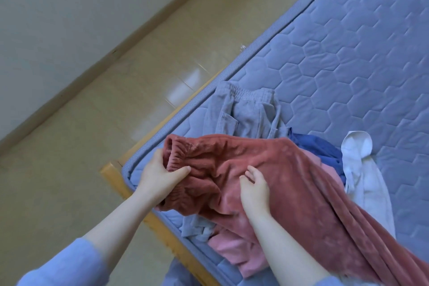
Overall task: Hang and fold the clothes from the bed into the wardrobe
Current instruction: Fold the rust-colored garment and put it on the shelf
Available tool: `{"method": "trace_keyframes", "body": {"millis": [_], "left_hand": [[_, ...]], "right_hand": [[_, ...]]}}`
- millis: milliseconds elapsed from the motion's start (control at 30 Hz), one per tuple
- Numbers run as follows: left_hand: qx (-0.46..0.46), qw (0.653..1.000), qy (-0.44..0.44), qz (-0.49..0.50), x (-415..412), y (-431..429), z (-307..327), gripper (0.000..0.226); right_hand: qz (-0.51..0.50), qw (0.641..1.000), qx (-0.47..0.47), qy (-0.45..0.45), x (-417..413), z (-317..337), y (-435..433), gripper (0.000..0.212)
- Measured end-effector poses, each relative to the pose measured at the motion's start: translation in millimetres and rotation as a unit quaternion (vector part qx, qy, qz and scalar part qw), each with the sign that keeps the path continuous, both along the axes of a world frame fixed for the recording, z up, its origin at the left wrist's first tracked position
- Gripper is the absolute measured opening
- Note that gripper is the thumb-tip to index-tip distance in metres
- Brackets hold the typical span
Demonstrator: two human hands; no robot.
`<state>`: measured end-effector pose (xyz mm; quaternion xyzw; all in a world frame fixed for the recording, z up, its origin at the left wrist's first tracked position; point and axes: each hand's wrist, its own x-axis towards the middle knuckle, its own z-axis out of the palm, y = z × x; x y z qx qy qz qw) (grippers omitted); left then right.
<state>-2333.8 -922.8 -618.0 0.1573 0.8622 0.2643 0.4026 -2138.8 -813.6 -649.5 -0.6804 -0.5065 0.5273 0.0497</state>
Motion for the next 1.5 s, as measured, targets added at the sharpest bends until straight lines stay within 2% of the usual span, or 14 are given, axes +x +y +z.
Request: {"method": "trace_keyframes", "body": {"millis": [200,300,467,667,833,933,1067,1200,1300,1400,1433,1500], "left_hand": [[0.034,0.999,0.000,-0.008,9.5,-0.7,8.3,0.039],[0.045,0.999,0.000,-0.014,17.7,2.7,14.8,0.043],[0.059,0.998,-0.006,-0.029,40.0,11.0,25.8,0.038],[0.063,0.995,0.000,-0.072,84.9,33.8,32.1,0.043],[0.019,0.994,0.069,-0.079,84.1,41.6,22.2,0.039],[-0.025,0.992,0.092,-0.082,69.0,42.8,18.6,0.048],[-0.003,0.991,0.057,-0.118,99.1,50.7,25.3,0.045],[0.065,0.989,0.031,-0.129,148.2,67.2,37.4,0.044],[0.083,0.985,0.014,-0.150,179.7,79.0,38.3,0.047],[0.062,0.977,-0.076,-0.187,200.2,87.2,31.1,0.041],[0.046,0.974,-0.087,-0.204,203.6,88.9,27.1,0.038],[0.025,0.968,-0.054,-0.243,208.0,90.8,21.0,0.029]], "right_hand": [[0.008,0.998,-0.061,0.007,-0.5,-12.2,-2.9,0.051],[-0.030,0.993,-0.100,0.056,6.0,-14.2,2.8,0.052],[-0.087,0.981,-0.125,0.122,33.1,-5.7,13.0,0.042],[-0.121,0.978,-0.104,0.135,87.7,10.7,17.6,0.024],[-0.157,0.974,-0.093,0.136,141.8,17.2,19.8,0.020],[-0.162,0.974,-0.093,0.128,163.2,17.2,21.1,0.018],[-0.159,0.973,-0.101,0.130,166.4,16.2,19.3,0.017],[-0.216,0.961,-0.092,0.144,165.2,17.1,16.0,0.018],[-0.249,0.954,-0.075,0.148,175.4,19.0,14.8,0.019],[-0.272,0.949,-0.067,0.143,191.4,18.0,16.4,0.017],[-0.278,0.949,-0.064,0.138,198.0,17.1,17.1,0.017],[-0.286,0.948,-0.052,0.128,211.5,14.8,18.7,0.017]]}}
